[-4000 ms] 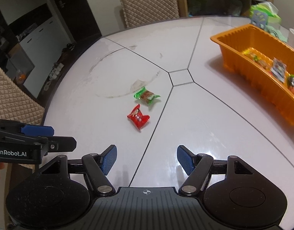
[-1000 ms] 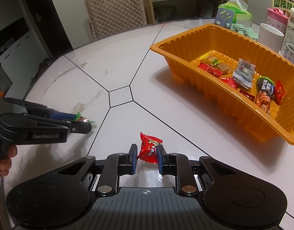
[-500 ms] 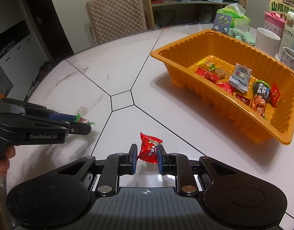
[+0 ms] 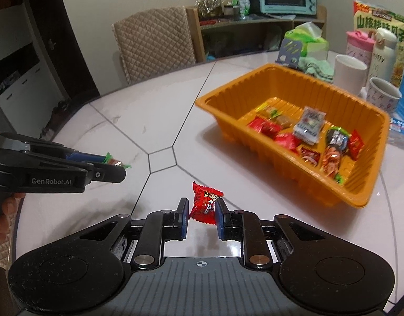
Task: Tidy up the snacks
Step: 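Carry both candies into the orange tray and open both tools to release them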
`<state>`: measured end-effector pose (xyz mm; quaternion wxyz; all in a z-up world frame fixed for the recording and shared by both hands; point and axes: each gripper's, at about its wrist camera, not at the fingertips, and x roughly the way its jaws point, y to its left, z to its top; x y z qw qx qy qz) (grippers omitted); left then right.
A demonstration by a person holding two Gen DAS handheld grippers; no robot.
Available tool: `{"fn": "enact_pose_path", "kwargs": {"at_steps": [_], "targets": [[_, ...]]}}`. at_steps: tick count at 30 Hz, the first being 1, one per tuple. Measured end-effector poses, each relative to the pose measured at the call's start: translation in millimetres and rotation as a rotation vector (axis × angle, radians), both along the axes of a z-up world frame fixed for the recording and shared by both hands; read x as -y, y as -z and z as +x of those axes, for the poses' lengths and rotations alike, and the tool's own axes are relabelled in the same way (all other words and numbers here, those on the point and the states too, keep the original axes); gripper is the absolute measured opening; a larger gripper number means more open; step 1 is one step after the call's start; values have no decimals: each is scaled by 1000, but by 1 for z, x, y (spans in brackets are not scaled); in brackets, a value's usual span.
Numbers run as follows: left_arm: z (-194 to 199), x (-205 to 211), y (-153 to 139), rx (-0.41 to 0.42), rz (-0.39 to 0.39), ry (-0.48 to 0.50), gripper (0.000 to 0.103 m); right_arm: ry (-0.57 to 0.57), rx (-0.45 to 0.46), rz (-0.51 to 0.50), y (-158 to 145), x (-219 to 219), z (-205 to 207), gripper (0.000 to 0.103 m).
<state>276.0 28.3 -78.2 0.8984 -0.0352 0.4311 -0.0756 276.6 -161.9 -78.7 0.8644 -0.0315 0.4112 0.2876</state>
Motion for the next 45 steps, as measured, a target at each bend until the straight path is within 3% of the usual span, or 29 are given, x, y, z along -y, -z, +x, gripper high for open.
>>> {"fn": "enact_pose_path", "kwargs": {"at_steps": [9, 20, 36, 45], "targets": [[31, 34, -27, 72, 5, 60, 24, 57, 56, 38, -26, 29, 14, 21], [95, 72, -40, 108, 10, 108, 24, 140, 101, 63, -45, 60, 60, 21], [201, 113, -18, 75, 36, 154, 25, 279, 61, 36, -23, 82, 147, 21], [241, 129, 4, 41, 59, 193, 25, 322, 28, 34, -4, 86, 178, 21]]}}
